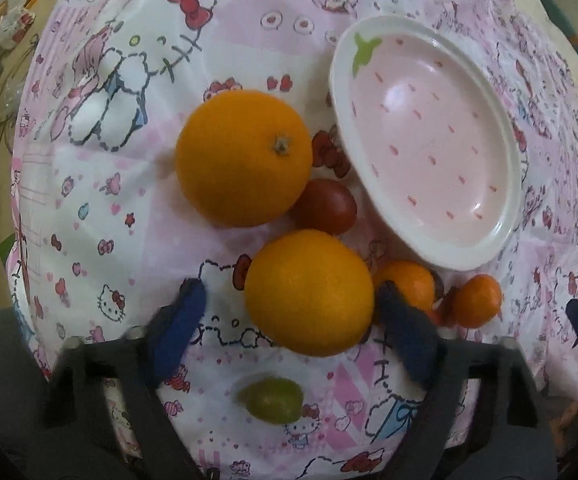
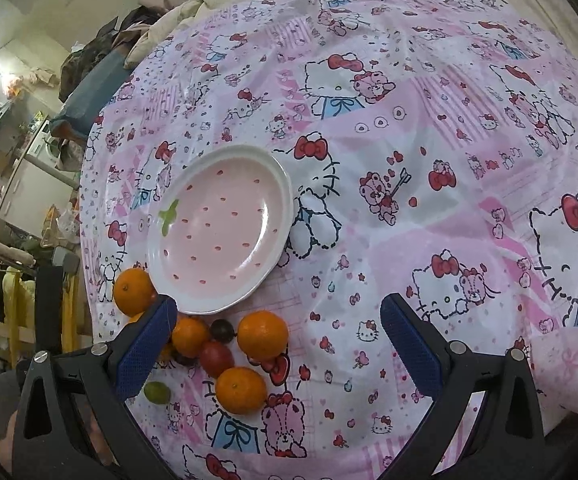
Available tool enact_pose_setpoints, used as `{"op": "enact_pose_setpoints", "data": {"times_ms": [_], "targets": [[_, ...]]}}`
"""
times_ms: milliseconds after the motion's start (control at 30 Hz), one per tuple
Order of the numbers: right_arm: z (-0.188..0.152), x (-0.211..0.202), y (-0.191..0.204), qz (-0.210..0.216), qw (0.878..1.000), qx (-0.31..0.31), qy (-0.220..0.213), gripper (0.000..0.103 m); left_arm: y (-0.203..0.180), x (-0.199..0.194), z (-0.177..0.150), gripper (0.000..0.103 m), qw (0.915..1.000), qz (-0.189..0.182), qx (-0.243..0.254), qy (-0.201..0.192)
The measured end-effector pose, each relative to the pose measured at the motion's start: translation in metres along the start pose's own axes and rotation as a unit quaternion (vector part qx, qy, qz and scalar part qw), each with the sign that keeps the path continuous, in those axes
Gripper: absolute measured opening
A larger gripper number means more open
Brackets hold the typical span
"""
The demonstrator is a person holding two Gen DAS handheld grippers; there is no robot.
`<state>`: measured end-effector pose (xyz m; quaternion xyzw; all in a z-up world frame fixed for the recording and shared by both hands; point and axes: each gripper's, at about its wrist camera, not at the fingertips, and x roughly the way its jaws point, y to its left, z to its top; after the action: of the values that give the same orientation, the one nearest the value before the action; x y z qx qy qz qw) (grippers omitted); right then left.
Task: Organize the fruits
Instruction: 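Grasp the large orange with the left tool while the right tool grasps a mandarin, then carry both fruits over the white plate and open both tools to release them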
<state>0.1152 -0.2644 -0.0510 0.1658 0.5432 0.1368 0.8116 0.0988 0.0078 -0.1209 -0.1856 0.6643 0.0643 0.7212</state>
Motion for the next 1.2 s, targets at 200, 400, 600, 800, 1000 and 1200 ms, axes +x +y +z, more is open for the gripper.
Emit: {"op": "enact_pose_setpoints", "data": {"times_ms": [200, 400, 600, 800, 1000, 1200], "targets": [[0.0, 0.005, 0.001, 0.0, 1.0, -0.002, 0.006, 0.103, -0.002, -0.002, -0.001, 0.056, 0.9997, -0.022, 0.012, -0.005], [-0.004, 0.017, -0.002, 0.006, 0.999, 0.006, 0.04, 0.079, -0.001, -0.015, -0.01, 0.053, 0.9994, -0.027, 0.022, -0.006], [-0.01, 0.046, -0.002, 0.022, 0.994, 0.01, 0.109, 0.071, 0.002, -0.028, -0.016, 0.053, 0.9986, -0.027, 0.036, -0.026], [-0.021, 0.077, 0.015, -0.002, 0.988, -0.032, 0.15, 0.069, 0.005, -0.039, -0.014, 0.053, 0.9983, -0.02, 0.037, -0.041], [-0.028, 0.09, 0.02, -0.012, 0.985, -0.065, 0.162, 0.045, 0.002, -0.042, -0.015, 0.053, 0.9979, -0.016, 0.037, -0.052], [-0.029, 0.083, 0.02, -0.007, 0.987, -0.067, 0.148, 0.044, 0.002, -0.044, -0.015, 0.053, 0.9971, -0.01, 0.042, -0.063]]}}
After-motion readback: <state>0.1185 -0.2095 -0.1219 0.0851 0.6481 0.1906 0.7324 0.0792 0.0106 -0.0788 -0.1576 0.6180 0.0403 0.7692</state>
